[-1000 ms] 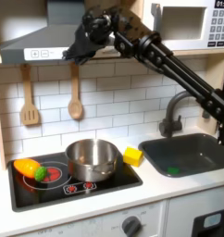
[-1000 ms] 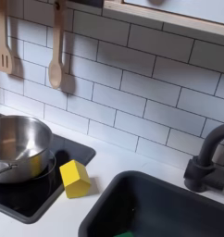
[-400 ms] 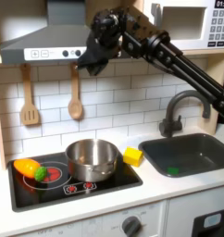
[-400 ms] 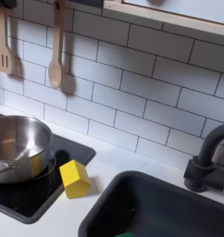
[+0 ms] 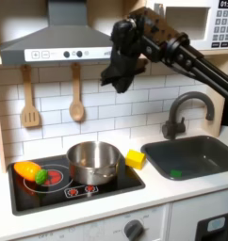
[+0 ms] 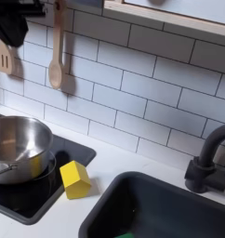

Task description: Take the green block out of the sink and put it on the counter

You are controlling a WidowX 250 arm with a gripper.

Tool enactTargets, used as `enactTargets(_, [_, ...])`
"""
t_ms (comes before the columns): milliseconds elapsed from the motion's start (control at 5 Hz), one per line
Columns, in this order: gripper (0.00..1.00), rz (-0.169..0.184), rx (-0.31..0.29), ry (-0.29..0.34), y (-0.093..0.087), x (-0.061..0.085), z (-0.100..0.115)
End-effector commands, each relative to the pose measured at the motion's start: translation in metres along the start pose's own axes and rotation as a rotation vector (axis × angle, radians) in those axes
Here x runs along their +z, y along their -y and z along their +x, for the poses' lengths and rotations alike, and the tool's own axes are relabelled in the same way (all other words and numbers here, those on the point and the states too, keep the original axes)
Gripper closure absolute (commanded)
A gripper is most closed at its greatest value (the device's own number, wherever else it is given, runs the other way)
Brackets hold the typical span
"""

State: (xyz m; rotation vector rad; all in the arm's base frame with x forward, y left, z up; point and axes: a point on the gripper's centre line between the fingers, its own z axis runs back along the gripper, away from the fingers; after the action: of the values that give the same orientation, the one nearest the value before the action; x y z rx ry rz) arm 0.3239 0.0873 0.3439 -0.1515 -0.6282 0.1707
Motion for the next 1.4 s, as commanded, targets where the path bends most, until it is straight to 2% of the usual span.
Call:
enactTargets(0, [1.00, -0.025, -0.054, -0.143, 0.017, -0.001, -0.055])
enactTargets(400, [1.00, -0.042, -0.122, -0.248, 0.028, 0.005, -0.098])
enactTargets(800, [1.00, -0.059, -0.177, -0.327, 0.035, 0.011, -0.143])
enactTargets(1000, [1.00, -0.080, -0.220, -0.367, 0.043, 0.014, -0.168])
enactTargets(1200, [0.82, -0.096, -0.270, -0.383, 0.052, 0.017, -0.183])
